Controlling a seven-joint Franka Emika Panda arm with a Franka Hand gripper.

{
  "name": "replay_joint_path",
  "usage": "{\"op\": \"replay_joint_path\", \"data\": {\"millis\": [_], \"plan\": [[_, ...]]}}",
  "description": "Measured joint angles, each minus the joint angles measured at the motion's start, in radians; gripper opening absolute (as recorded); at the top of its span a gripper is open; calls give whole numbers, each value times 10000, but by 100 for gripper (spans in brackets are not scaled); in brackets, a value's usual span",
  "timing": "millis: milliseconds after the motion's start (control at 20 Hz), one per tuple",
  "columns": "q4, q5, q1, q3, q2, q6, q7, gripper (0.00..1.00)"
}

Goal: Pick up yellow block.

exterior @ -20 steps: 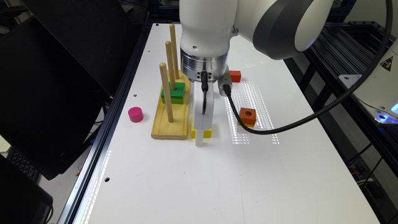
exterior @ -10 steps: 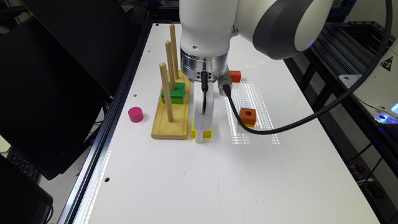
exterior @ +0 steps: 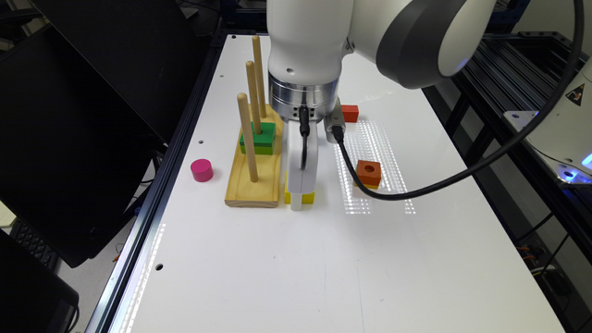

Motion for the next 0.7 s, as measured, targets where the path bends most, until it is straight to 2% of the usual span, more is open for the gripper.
{"op": "replay_joint_path", "data": {"millis": [500,550,700], "plan": [[0,0,1,0,0,0,0,100],[0,0,0,0,0,0,0,0],[0,0,0,0,0,0,0,0]]}}
